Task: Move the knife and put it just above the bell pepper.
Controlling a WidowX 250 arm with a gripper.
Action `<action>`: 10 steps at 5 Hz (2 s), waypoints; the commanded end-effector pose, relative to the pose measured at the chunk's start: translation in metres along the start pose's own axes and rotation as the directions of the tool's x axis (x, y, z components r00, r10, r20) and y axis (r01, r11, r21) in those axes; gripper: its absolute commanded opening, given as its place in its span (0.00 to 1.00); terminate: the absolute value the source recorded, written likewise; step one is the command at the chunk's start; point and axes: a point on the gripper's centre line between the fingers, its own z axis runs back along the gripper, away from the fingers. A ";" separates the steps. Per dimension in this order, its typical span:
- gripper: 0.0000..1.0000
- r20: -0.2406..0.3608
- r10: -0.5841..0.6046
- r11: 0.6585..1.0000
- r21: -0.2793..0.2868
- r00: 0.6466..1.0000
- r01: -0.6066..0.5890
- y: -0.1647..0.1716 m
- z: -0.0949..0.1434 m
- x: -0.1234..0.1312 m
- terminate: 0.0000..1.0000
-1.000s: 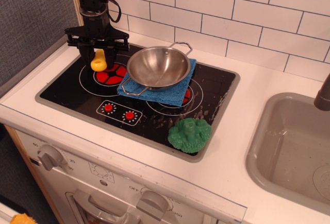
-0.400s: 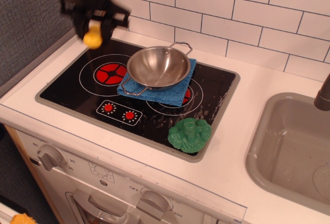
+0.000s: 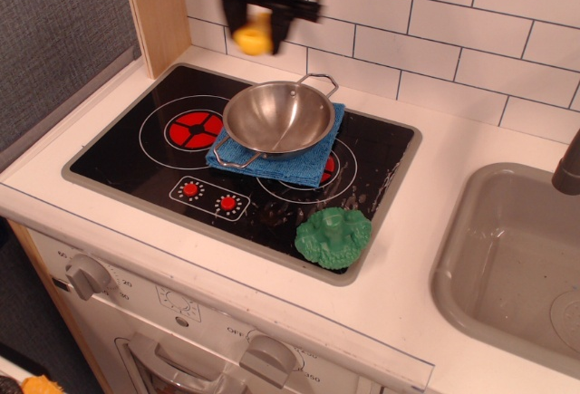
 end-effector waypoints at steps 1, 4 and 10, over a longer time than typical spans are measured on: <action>0.00 0.048 -0.183 0.980 -0.072 0.982 0.186 -0.091 0.000 -0.026 0.00; 0.00 -0.007 -0.244 0.967 -0.077 0.970 0.243 -0.132 -0.024 -0.047 0.00; 1.00 0.012 -0.181 0.979 -0.096 0.983 0.181 -0.110 -0.009 -0.051 0.00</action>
